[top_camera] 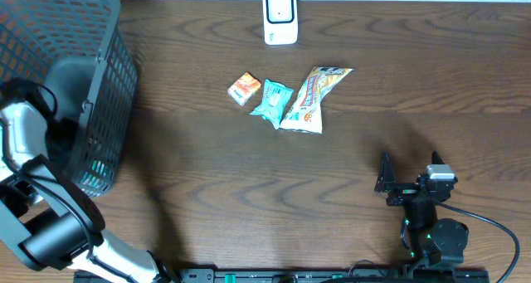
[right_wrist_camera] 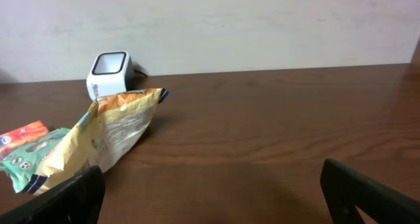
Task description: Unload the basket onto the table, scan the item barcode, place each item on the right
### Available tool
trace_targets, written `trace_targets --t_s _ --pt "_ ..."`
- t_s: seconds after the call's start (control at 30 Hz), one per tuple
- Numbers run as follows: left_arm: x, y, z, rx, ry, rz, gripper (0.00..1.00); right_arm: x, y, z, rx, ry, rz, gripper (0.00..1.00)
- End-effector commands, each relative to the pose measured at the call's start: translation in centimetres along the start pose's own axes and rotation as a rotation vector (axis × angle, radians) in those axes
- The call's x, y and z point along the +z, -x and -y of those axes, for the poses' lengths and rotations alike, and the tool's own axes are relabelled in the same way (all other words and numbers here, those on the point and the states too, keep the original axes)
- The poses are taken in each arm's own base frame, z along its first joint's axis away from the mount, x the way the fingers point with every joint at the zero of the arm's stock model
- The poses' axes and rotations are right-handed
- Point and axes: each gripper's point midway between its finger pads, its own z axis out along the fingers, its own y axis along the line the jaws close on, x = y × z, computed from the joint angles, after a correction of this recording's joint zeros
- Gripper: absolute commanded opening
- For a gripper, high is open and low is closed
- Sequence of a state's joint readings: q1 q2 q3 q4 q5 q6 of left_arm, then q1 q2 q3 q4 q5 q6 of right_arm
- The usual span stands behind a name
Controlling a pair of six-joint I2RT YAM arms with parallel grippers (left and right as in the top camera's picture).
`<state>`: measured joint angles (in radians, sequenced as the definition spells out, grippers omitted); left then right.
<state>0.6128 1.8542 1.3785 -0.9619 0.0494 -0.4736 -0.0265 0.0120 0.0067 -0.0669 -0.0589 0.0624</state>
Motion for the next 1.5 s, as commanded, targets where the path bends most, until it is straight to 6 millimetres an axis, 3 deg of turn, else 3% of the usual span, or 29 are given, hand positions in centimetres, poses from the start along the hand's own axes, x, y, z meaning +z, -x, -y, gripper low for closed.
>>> trace_targets --t_s 0.0,0.17,0.3,0.33,0.37,0.4,0.47,0.53,0.7,1.0,1.27,1.47 --pt "-4.9 2.3 0.4 -0.009 -0.066 0.147 0.07 0.0 0.0 -0.2 -0.012 0.008 0.000 0.99" --pt "-7.6 3.3 0.2 -0.020 -0.096 0.249 0.08 0.0 0.0 -0.2 -0.012 0.008 0.001 0.99" --pt "-7.3 3.1 -0.4 -0.021 -0.070 0.245 0.08 0.0 0.0 -0.2 -0.012 0.008 0.000 0.99" --pt "-7.1 2.8 -0.5 -0.021 -0.063 0.231 0.22 0.0 0.0 -0.2 -0.012 0.008 0.001 0.99" --pt "-6.8 2.5 -0.7 -0.020 -0.054 0.216 0.47 0.0 0.0 -0.2 -0.012 0.008 0.001 0.99" --pt "-6.5 2.0 -0.9 -0.019 -0.045 0.199 0.61 0.0 0.0 -0.2 -0.012 0.008 0.001 0.99" --pt "-5.9 1.2 -1.2 -0.020 -0.026 0.159 0.80 0.0 0.0 -0.2 -0.012 0.008 0.001 0.99" --pt "-5.3 0.2 -1.4 -0.047 -0.021 0.110 0.93 0.0 0.0 -0.2 -0.012 0.008 0.001 0.99" --pt "-4.0 -1.5 -1.3 -0.059 -0.023 0.008 0.99 0.0 0.0 -0.2 -0.012 0.008 0.001 0.99" --pt "-1.0 -3.3 -2.3 -0.060 0.032 -0.084 0.98 0.0 0.0 -0.2 -0.012 0.008 0.001 0.99" --pt "2.3 -4.3 -2.9 -0.069 0.077 -0.157 0.98 0.0 0.0 -0.2 -0.012 0.008 0.001 0.99" --pt "3.6 -4.6 -3.0 -0.075 0.098 -0.191 0.98 0.0 0.0 -0.2 -0.012 0.008 0.001 0.99"
